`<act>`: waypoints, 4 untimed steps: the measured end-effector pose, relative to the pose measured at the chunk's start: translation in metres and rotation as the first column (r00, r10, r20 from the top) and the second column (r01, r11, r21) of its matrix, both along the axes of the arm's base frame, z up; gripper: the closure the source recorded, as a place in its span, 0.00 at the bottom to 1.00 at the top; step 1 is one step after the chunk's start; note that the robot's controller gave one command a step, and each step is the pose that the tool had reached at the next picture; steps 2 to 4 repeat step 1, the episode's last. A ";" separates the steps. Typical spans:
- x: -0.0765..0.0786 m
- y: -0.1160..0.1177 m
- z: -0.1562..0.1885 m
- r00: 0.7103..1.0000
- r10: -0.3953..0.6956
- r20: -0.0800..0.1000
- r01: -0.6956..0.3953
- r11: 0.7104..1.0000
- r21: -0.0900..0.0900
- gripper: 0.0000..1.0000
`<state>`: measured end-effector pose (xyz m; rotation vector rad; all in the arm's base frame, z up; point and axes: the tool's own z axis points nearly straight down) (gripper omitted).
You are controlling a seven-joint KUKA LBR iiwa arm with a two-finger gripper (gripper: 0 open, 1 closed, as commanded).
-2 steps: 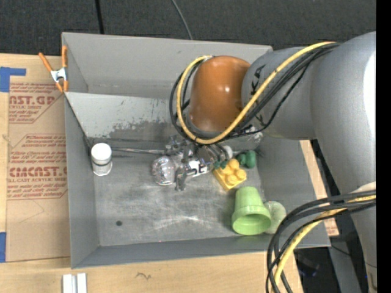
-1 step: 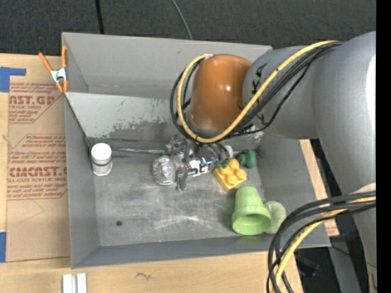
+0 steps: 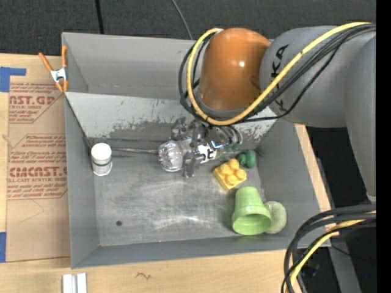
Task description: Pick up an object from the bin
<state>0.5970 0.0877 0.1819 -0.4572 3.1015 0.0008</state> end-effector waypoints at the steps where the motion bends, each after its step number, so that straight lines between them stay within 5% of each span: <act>1: -0.002 0.000 -0.001 1.000 0.000 -0.004 0.000 1.000 0.000 1.00; 4: -0.002 0.000 -0.001 1.000 0.000 -0.004 0.000 1.000 0.000 1.00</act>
Offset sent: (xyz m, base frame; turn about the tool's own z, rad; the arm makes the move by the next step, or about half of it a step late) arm 0.0002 0.0000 0.0025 0.0000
